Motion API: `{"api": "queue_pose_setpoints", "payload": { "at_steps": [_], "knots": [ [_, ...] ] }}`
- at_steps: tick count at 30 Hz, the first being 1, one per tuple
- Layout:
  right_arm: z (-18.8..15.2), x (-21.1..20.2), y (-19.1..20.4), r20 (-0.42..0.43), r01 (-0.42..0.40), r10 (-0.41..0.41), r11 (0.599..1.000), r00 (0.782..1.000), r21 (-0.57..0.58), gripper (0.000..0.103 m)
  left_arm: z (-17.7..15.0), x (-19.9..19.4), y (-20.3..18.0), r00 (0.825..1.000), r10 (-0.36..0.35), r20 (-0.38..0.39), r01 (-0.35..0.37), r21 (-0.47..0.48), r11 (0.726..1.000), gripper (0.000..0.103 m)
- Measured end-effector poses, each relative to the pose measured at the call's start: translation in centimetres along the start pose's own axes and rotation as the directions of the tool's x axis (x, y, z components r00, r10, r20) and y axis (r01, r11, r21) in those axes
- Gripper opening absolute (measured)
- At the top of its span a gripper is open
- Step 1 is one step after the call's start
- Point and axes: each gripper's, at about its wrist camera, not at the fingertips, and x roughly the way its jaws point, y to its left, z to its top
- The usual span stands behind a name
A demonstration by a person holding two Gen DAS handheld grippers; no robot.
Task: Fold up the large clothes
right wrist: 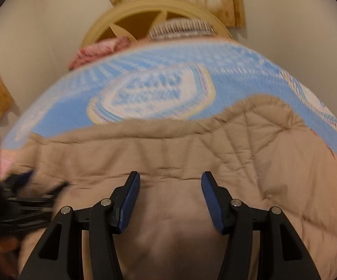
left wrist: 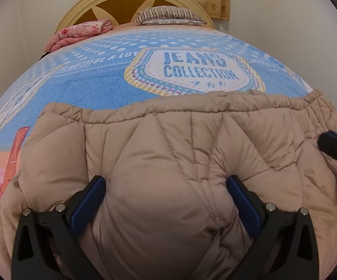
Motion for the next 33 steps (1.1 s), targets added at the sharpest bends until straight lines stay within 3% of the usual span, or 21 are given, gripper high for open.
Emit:
{"api": "queue_pose_setpoints", "payload": {
  "at_steps": [3, 5, 10, 21, 26, 29, 31, 33],
  "knots": [
    [-0.9, -0.4, 2.7, -0.006, -0.039, 0.039, 0.997, 0.999, -0.060, 0.061, 0.0, 0.0, -0.1, 1.000, -0.002, 0.002, 0.002, -0.002, 1.000, 0.103],
    [-1.9, 0.8, 3.8, -0.040, -0.017, 0.013, 0.994, 0.999, -0.111, 0.061, 0.0, 0.0, 0.0, 1.000, -0.002, 0.003, 0.002, -0.004, 1.000, 0.103],
    [-2.8, 2.9, 2.8, -0.051, -0.031, 0.027, 0.997, 0.998, -0.077, 0.068, 0.1, 0.0, -0.1, 1.000, 0.002, 0.004, -0.002, -0.006, 1.000, 0.103],
    [-3.3, 4.6, 2.7, -0.084, -0.015, 0.007, 0.996, 0.996, -0.093, 0.069, -0.1, -1.6, 0.4, 1.000, 0.017, -0.016, -0.017, -0.006, 1.000, 0.103],
    [-3.3, 4.7, 3.1, -0.090, 0.004, -0.014, 0.994, 0.996, -0.109, 0.070, -1.4, -5.9, 1.7, 0.997, 0.069, 0.030, -0.069, -0.019, 0.997, 0.103],
    [-3.2, 4.5, 3.6, -0.095, 0.028, -0.041, 0.991, 0.995, -0.133, 0.070, -2.2, -6.2, 1.7, 0.983, 0.173, 0.055, -0.175, 0.043, 0.984, 0.103],
    [-2.4, 3.8, 4.2, -0.101, 0.048, -0.064, 0.987, 0.993, -0.153, 0.070, -2.8, -5.4, 2.3, 0.986, 0.162, 0.038, -0.163, 0.033, 0.986, 0.103],
    [-1.1, 2.2, 4.4, -0.041, 0.040, -0.044, 0.993, 0.998, -0.108, 0.070, -3.0, -5.1, 2.5, 0.986, 0.162, 0.047, -0.163, 0.024, 0.986, 0.103]
  ]
}}
